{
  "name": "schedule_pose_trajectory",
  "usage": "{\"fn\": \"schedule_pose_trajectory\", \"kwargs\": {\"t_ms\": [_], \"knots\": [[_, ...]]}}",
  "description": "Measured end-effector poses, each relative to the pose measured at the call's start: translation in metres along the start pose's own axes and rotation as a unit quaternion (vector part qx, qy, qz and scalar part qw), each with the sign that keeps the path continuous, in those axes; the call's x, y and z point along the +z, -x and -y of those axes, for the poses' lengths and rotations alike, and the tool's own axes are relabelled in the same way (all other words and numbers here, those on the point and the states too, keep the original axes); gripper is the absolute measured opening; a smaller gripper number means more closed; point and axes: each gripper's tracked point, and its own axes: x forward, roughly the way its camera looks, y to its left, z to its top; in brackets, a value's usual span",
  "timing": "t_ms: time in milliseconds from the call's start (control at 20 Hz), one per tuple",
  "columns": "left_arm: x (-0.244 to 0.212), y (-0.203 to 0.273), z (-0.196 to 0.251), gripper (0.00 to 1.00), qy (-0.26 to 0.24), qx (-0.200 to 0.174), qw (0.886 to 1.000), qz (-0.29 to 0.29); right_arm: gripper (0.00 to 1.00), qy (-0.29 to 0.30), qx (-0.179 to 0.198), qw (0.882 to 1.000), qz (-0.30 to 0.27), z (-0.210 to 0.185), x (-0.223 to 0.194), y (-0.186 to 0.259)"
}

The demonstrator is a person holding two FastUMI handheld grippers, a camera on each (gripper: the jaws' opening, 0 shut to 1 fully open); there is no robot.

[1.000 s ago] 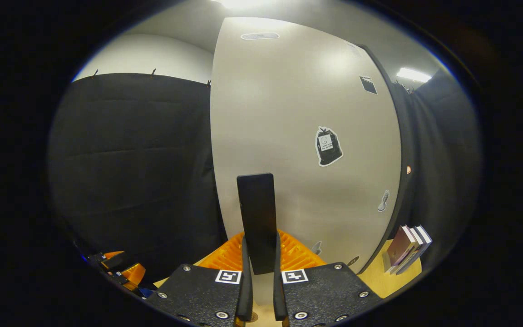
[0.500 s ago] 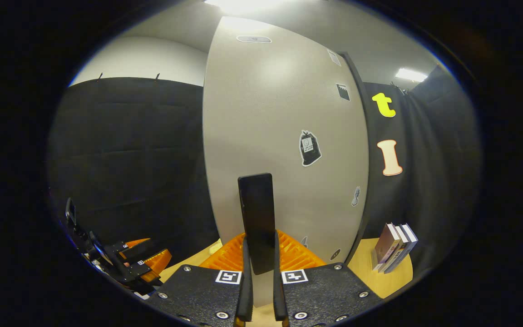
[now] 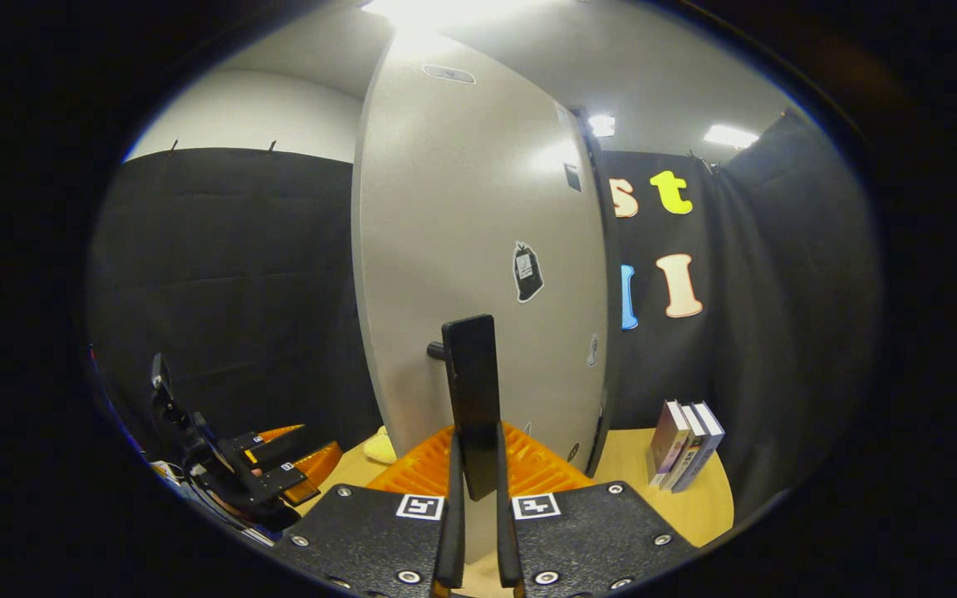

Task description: Open the cabinet door with the right hand, grasp the bottle in the cabinet with the left hand and place it on the coaster, then close the cabinet door with the right hand.

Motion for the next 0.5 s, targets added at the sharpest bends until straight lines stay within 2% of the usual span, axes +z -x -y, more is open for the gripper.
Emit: {"fn": "schedule_pose_trajectory", "kwargs": {"t_ms": [100,150,500], "knots": [[-0.001,-0.006,0.016,0.86,0.001,-0.013,1.0,-0.001,0.13,-0.003,-0.012,1.0,0.002,0.007,0.0,0.003],[-0.001,-0.008,0.024,0.89,0.002,-0.019,1.0,-0.002,0.13,-0.003,-0.019,1.0,0.004,0.01,0.0,0.005],[0.005,-0.012,0.066,0.89,-0.003,-0.044,0.999,0.002,0.1,-0.006,-0.056,0.998,0.014,0.033,0.001,0.014]]}}
